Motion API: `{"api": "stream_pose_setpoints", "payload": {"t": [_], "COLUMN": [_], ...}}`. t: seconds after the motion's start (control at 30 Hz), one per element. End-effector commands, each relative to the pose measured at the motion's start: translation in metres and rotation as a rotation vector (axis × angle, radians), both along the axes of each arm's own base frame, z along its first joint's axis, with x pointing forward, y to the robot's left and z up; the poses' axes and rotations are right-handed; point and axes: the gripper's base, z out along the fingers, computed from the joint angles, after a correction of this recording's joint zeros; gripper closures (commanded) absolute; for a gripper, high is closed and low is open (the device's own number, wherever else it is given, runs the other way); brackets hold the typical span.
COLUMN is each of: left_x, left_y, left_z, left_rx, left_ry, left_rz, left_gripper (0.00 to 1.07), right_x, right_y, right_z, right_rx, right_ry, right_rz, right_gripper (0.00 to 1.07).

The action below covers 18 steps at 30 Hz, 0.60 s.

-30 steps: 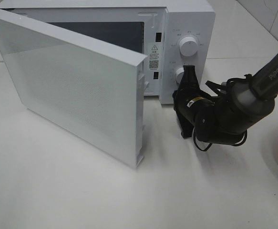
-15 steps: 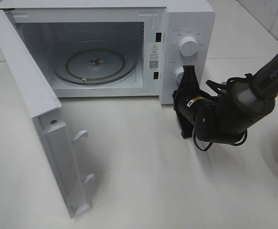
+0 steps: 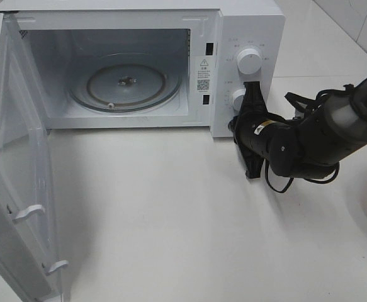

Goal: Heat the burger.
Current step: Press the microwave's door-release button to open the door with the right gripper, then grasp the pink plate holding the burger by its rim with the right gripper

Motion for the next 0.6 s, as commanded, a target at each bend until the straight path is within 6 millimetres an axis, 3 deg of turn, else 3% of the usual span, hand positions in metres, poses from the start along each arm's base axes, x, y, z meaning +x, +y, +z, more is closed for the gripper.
{"api": "stream_pose_setpoints", "payload": {"t": [0.03,0.4,0.6], "left_x": [-0.002,-0.002,-0.002], "left_y": [0.000,0.000,0.000], "left_z": [0.000,0.000,0.000], "left_rx": [-0.004,-0.004,-0.004], "left_ry": [-0.025,-0.025,-0.025], "left_rz": [0.004,0.004,0.004], "left_gripper": [0.09,0.09,0.09], "right_x": [0.008,-0.034,-0.058], "right_y": [-0.003,-0.017,-0.022], "right_z": [0.026,0.023,0.036], "right_rx": [0.014,-0.079,-0.208], "right_ry": [-0.144,0.032,0.065], "right_rz": [0.001,0.091,0.233], "right_gripper": [1.07,1.07,1.07]}}
